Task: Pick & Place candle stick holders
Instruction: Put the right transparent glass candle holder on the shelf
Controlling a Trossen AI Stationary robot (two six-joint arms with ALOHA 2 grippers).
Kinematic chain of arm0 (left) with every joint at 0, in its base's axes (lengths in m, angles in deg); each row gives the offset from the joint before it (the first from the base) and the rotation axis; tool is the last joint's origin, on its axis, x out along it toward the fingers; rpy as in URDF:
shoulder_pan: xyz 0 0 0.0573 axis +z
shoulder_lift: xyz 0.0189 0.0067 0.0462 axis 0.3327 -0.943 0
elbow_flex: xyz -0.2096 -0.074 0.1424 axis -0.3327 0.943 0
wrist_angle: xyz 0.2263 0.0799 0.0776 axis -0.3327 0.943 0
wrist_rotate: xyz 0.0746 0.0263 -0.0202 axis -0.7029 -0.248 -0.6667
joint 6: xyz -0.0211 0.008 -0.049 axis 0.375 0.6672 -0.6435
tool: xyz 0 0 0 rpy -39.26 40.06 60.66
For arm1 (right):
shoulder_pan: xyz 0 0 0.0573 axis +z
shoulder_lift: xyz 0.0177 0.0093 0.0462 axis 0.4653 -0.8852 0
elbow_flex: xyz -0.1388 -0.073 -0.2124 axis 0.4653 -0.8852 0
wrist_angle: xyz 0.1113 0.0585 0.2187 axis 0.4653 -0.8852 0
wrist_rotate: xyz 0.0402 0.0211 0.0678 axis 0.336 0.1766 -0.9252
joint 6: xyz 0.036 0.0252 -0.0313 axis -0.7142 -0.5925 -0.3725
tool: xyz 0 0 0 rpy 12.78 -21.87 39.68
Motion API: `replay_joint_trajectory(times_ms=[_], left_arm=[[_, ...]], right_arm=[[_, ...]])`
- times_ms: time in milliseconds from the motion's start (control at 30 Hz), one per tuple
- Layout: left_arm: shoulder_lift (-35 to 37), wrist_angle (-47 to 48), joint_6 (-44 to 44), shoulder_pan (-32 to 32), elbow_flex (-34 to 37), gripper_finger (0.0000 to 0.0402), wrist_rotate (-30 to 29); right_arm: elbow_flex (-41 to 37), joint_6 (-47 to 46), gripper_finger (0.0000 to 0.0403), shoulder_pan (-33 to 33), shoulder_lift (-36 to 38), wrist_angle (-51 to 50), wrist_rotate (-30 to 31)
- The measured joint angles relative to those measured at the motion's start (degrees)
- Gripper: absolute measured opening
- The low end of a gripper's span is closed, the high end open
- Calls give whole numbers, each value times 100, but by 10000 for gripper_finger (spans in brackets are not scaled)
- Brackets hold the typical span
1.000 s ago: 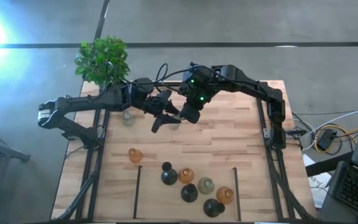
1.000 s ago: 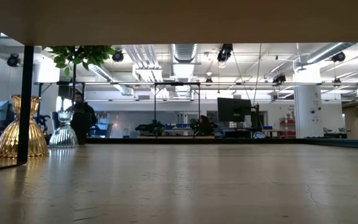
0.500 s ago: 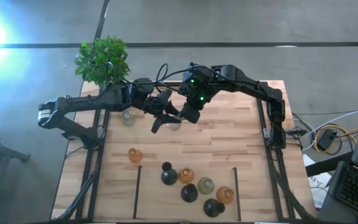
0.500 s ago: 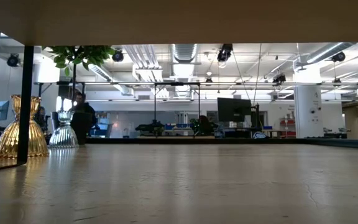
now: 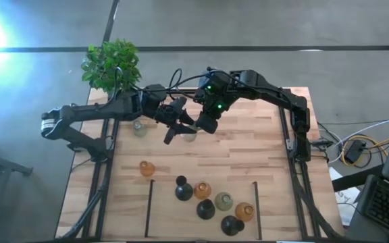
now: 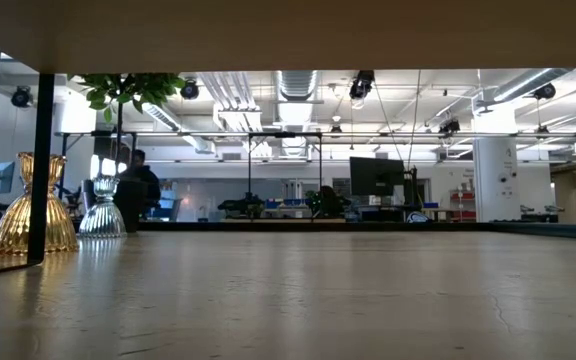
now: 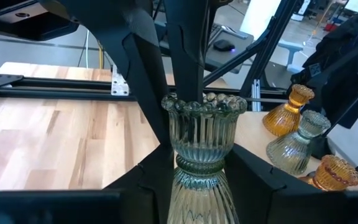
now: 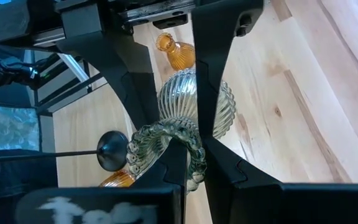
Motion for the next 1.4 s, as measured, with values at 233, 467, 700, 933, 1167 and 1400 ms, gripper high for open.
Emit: replay_joint_trajectory(times_ms=[233,467,700,933,1167,1400], left_arm=[[-47,-5,-304,0,0,175,52],[-116,46,-364,0,7,236,48],[-109,4,-169,-2,13,262,35],[-107,-111,-106,-7,13,242,31],[-107,-295,-102,-7,-49,213,-8],[-107,-241,-116,0,-52,146,-42]], right_arm=[[-4,16,21,0,7,18,-4],[-4,-3,21,0,7,126,-30],[-2,-8,21,-2,11,115,-38],[2,-23,20,-4,13,105,-159],[2,-23,20,-7,13,89,-176],[-6,-29,20,-2,13,78,-200]])
